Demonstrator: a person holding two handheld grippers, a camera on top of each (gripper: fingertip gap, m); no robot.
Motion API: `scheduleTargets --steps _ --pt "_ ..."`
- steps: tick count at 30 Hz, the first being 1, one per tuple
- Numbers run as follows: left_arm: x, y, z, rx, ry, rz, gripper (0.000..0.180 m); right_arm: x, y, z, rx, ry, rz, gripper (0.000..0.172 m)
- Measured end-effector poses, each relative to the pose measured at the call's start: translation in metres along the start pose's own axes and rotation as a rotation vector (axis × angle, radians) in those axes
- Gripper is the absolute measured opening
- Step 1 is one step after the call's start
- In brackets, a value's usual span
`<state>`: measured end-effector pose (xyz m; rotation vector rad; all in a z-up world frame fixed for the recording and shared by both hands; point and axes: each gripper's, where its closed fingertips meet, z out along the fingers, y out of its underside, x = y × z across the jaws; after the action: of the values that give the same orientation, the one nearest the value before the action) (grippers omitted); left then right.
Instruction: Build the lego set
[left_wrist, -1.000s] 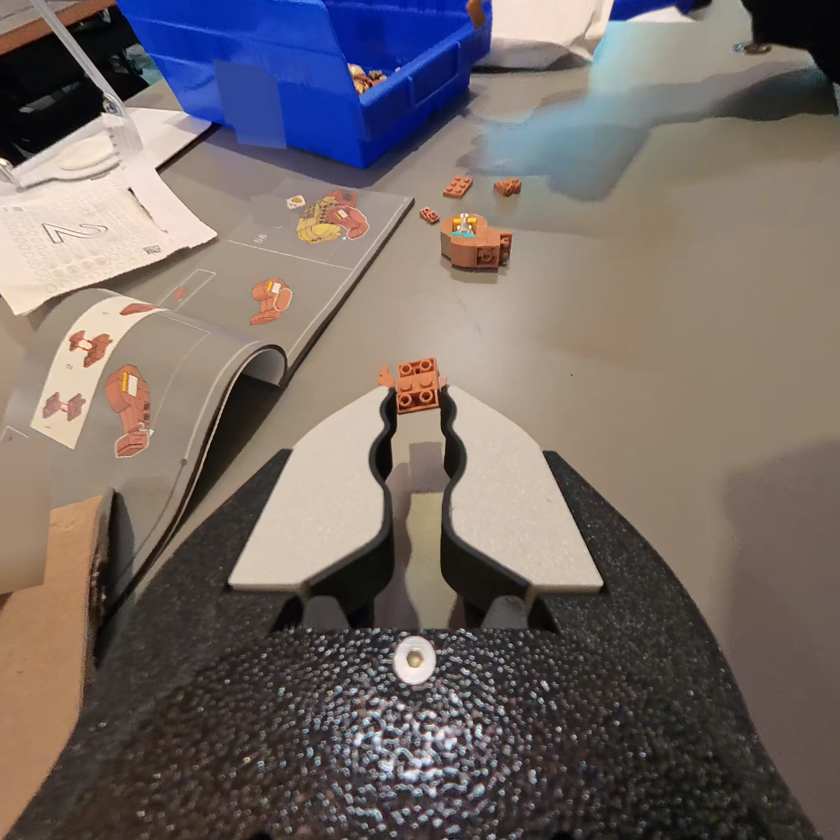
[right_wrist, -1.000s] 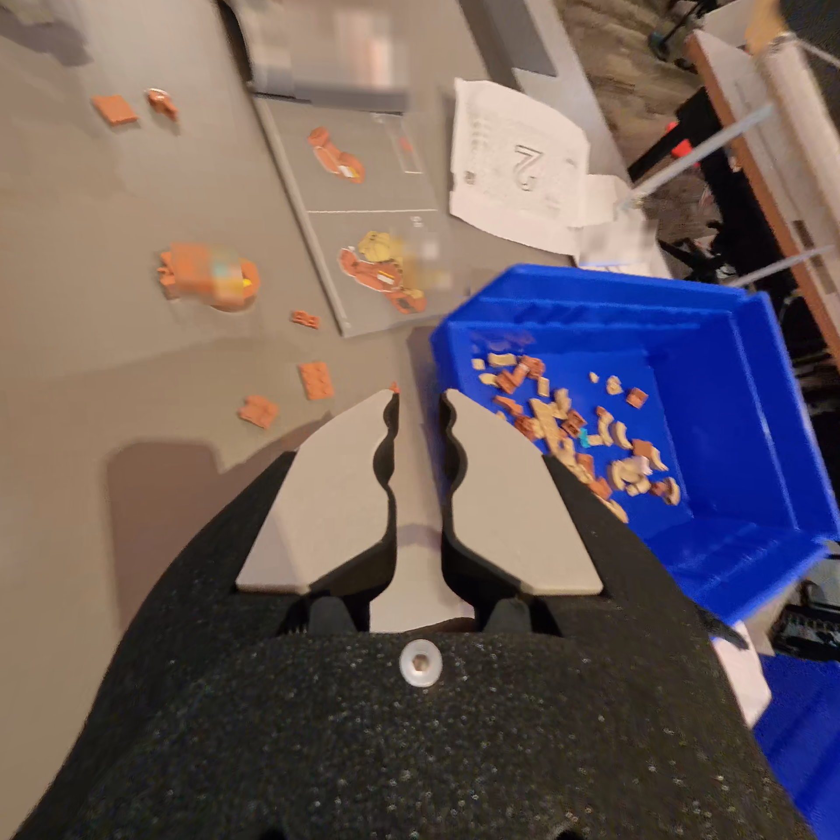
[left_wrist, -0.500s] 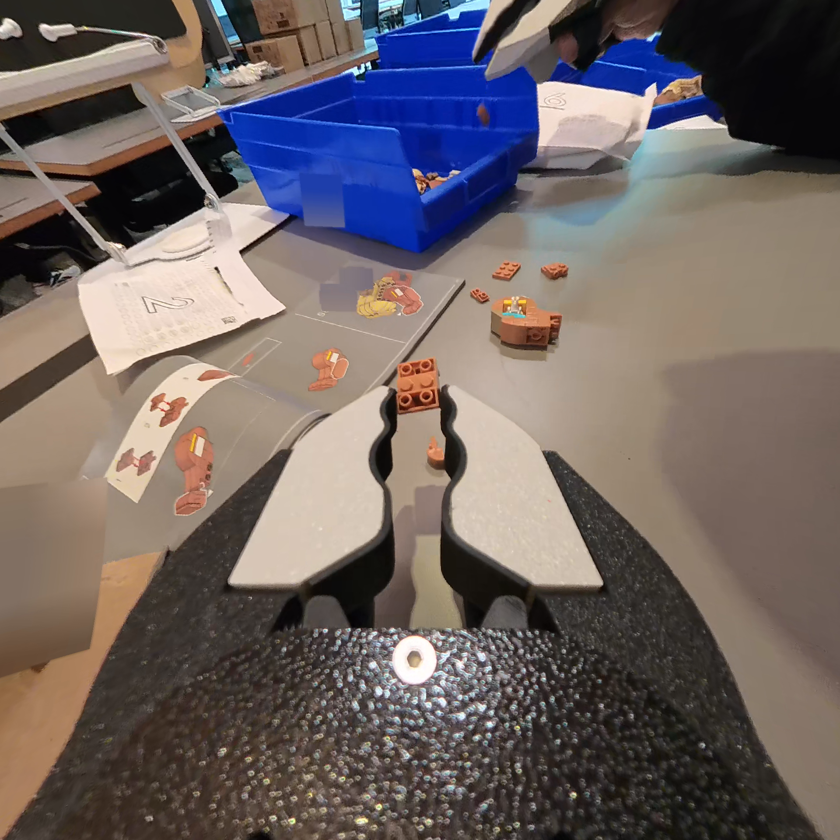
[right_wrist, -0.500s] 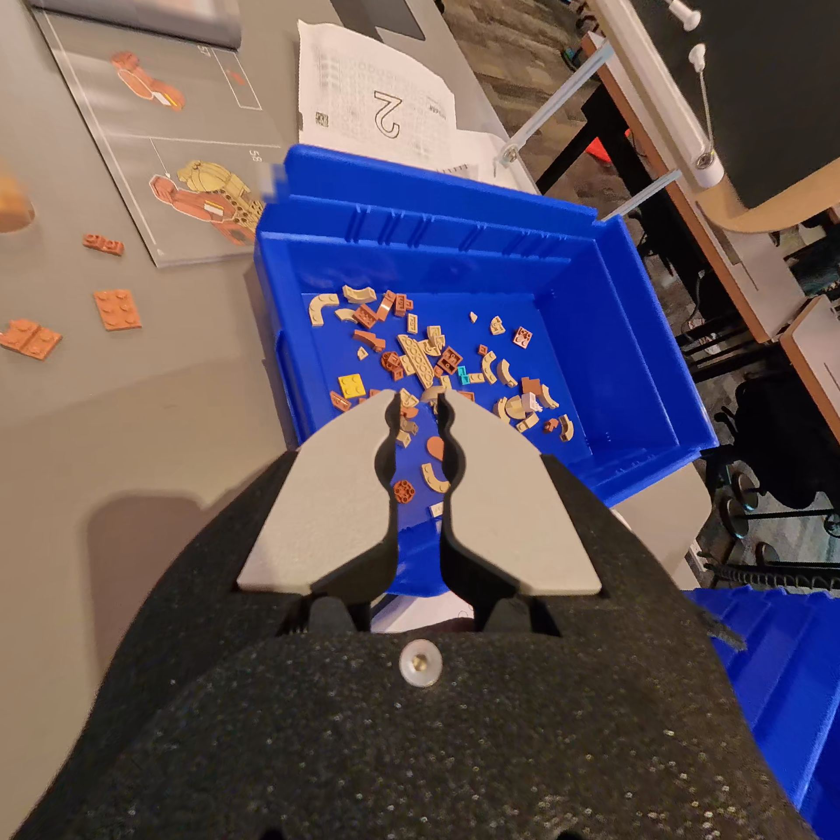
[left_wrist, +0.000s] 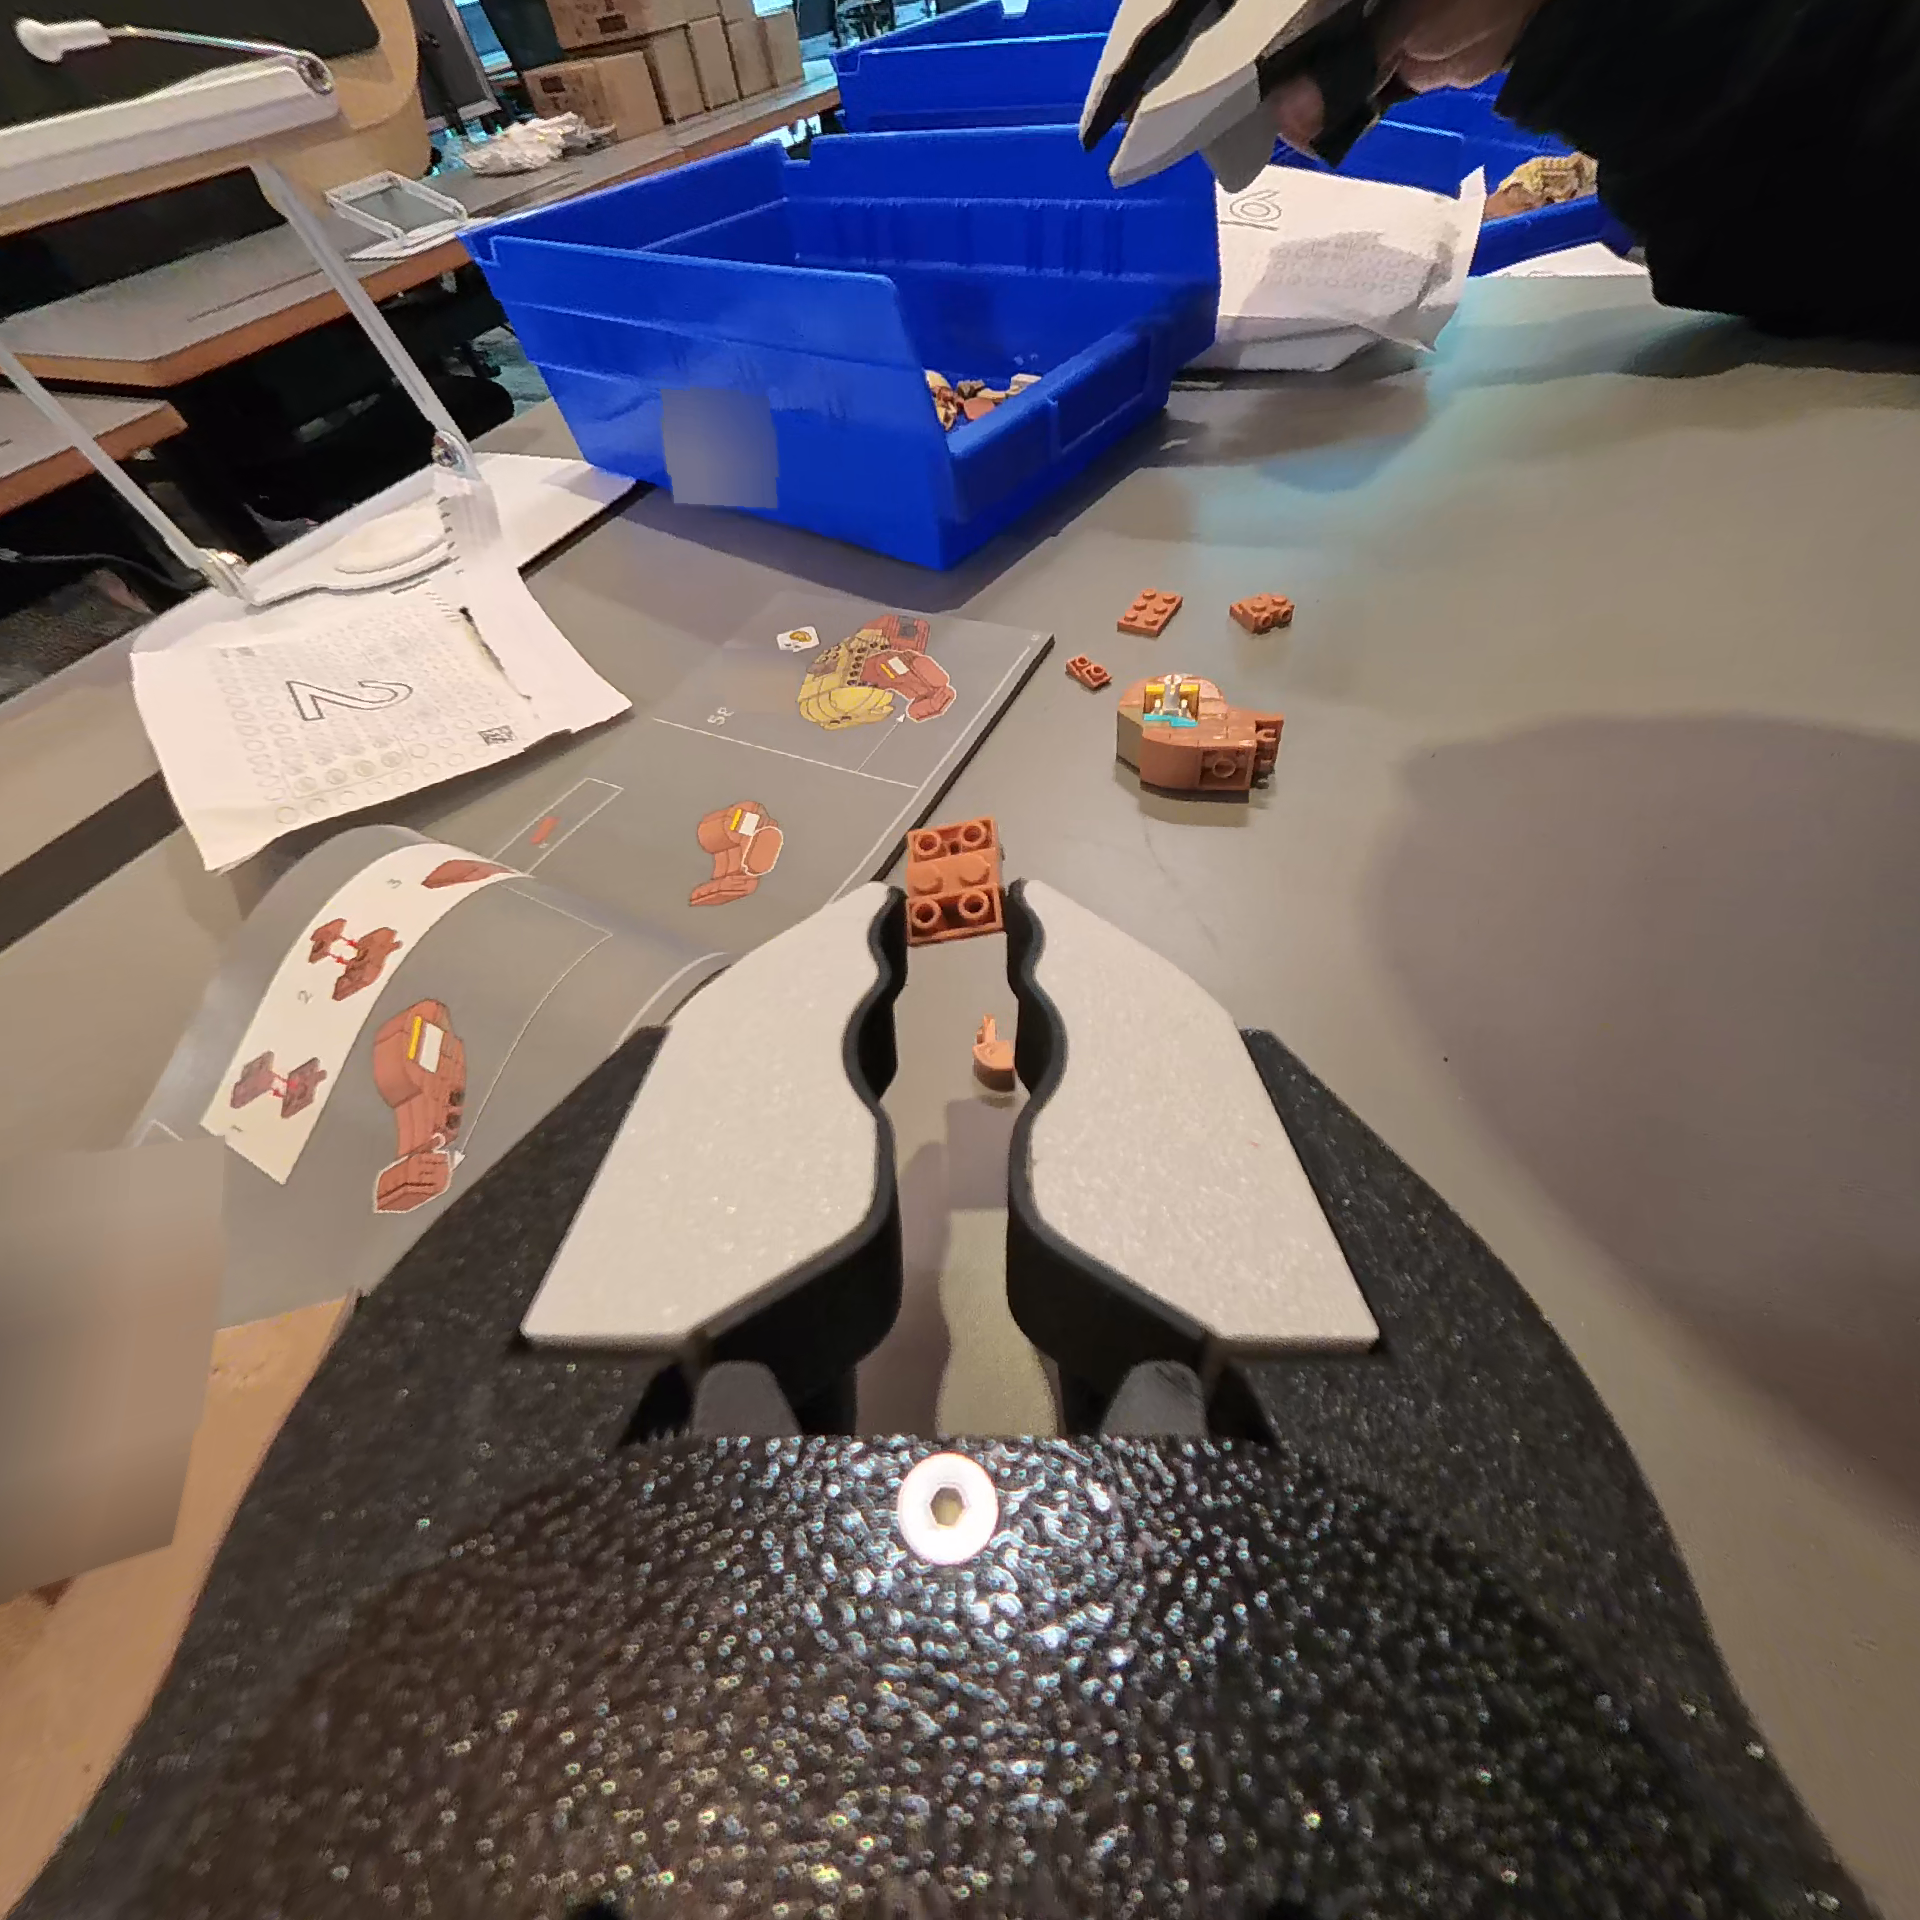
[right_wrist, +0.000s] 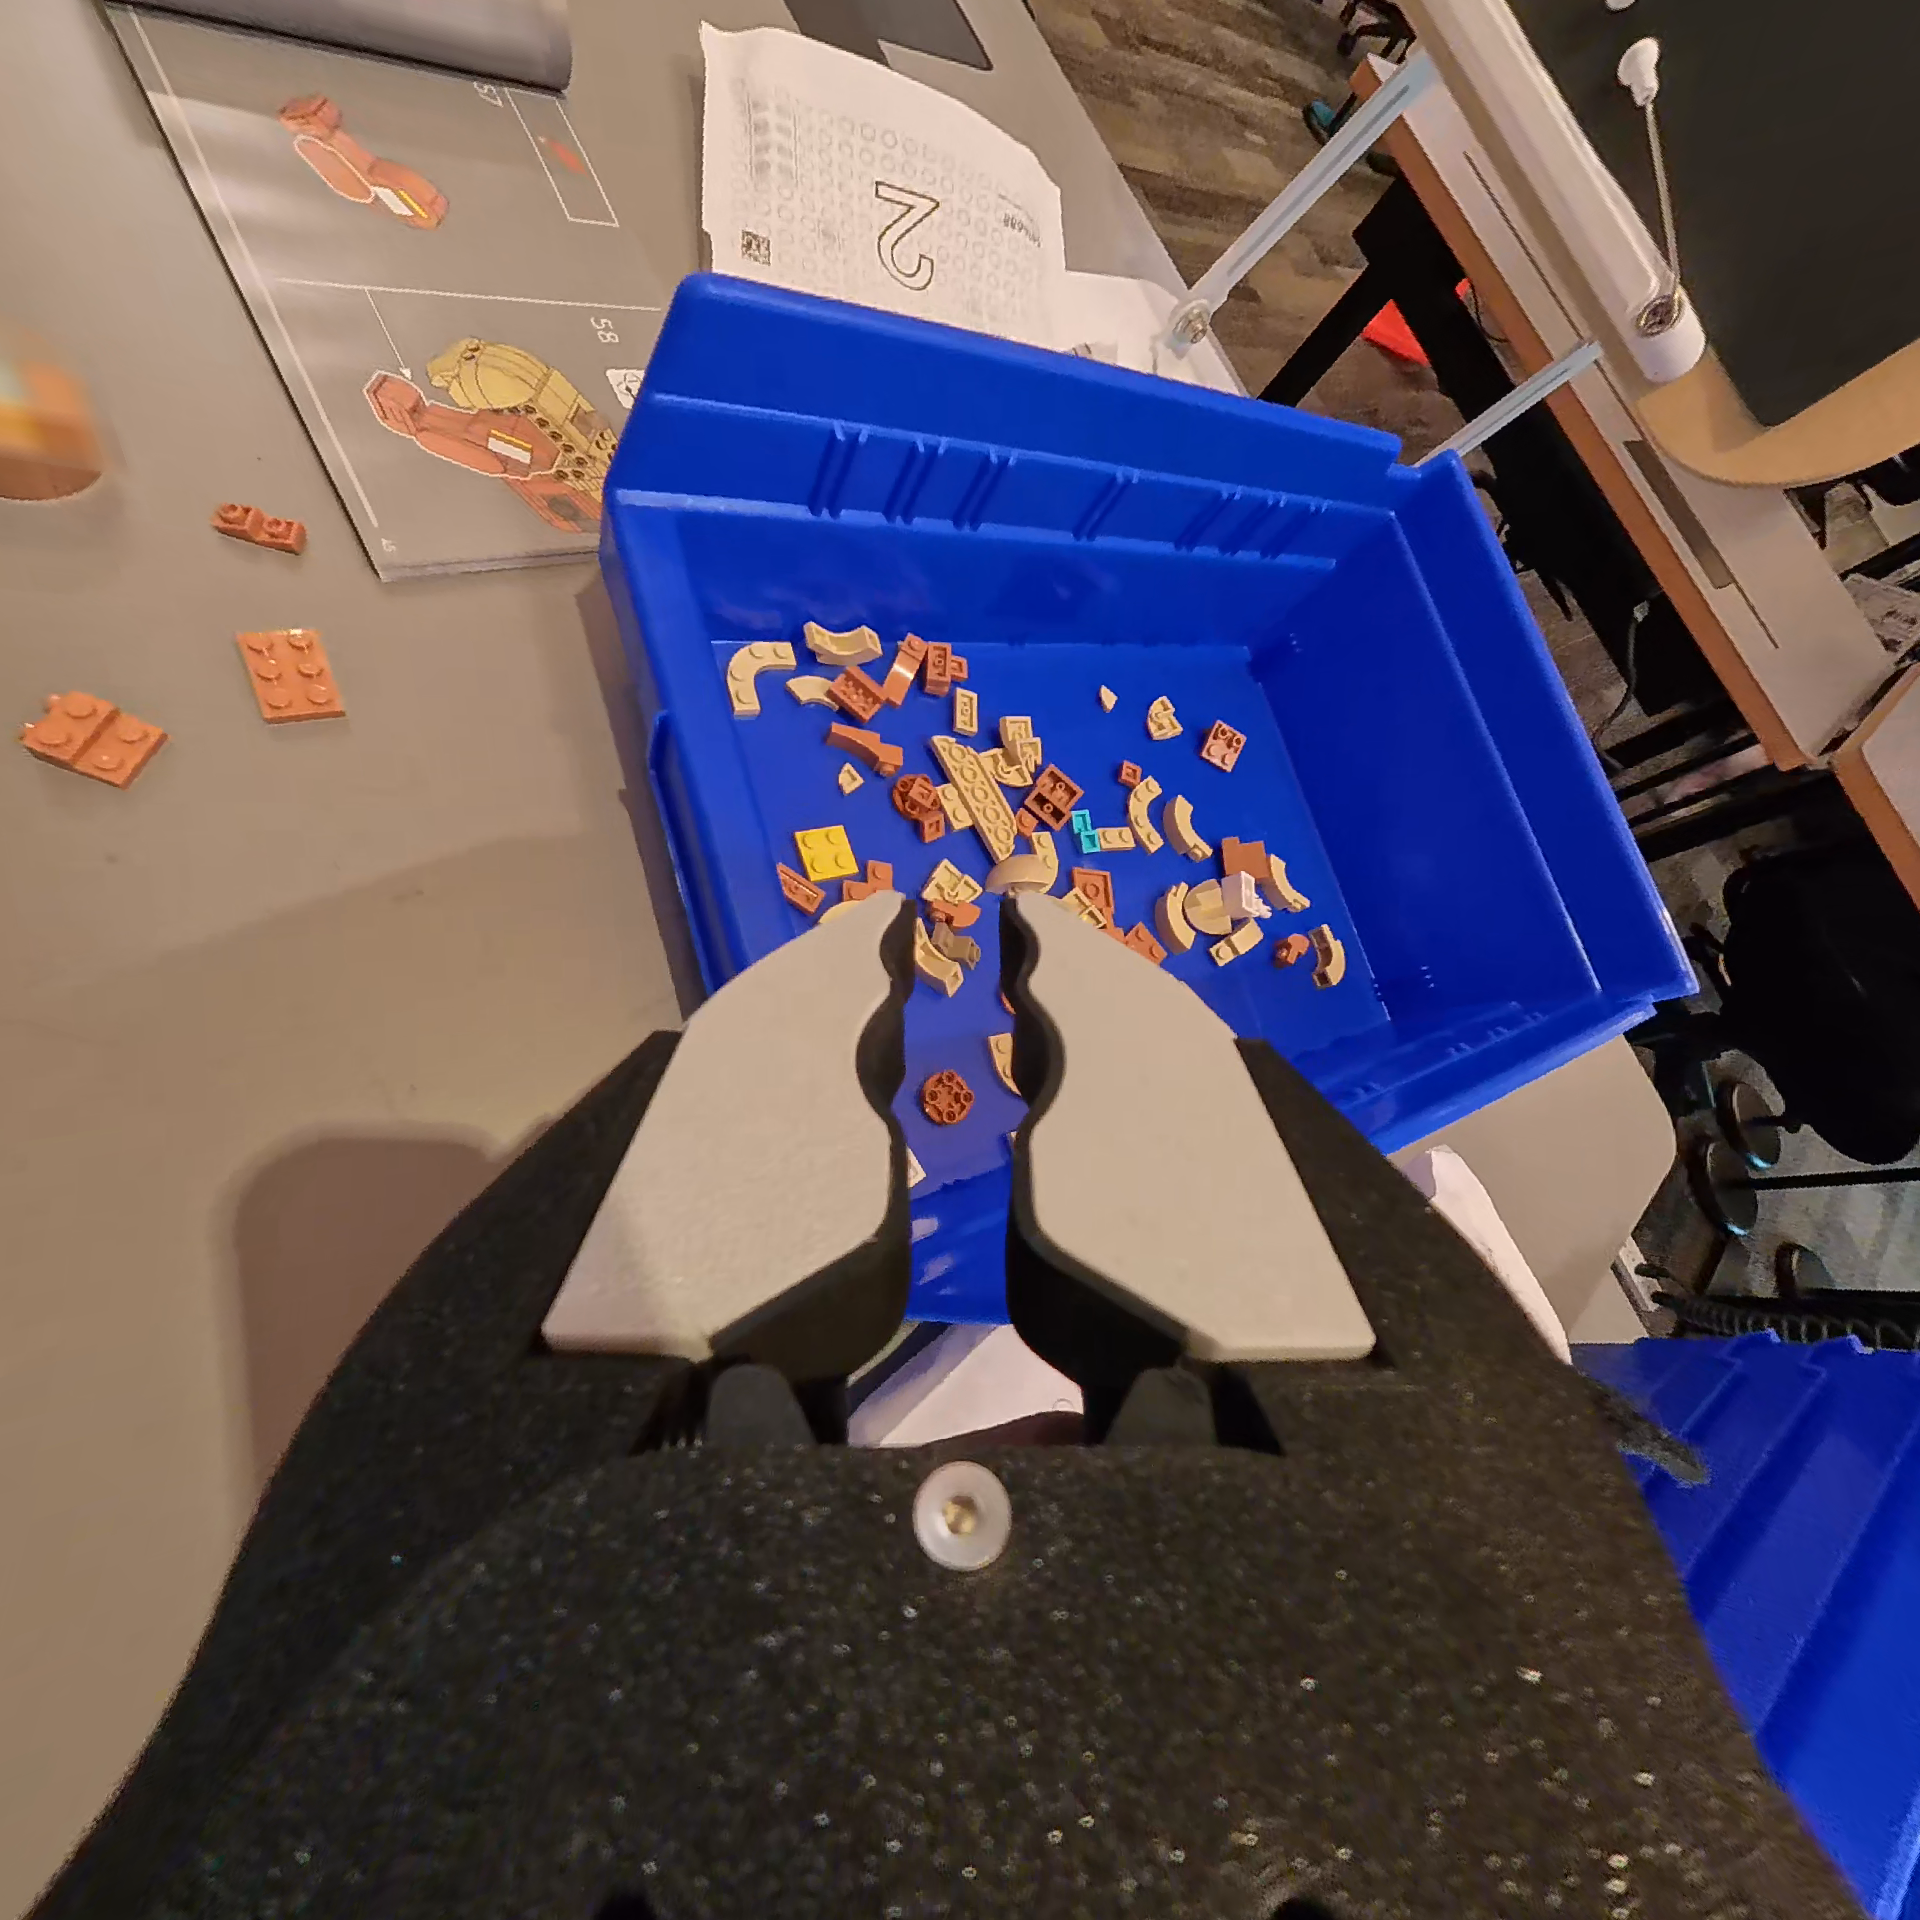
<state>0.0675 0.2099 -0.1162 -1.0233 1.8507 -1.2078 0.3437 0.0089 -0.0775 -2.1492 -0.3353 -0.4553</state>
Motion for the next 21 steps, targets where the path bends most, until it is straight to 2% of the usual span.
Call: scheduleTargets --steps 11,21 --pt "0.006 -0.004 0.003 0.016 0.022 -0.009 0.017 -0.015 -0.007 -0.001 0.029 -0.024 0.011 0.015" --pt "0.007 -0.012 -0.001 0.07 0.045 -0.094 0.017 -0.031 -0.012 0.006 0.03 -0.059 -0.002 0.015"
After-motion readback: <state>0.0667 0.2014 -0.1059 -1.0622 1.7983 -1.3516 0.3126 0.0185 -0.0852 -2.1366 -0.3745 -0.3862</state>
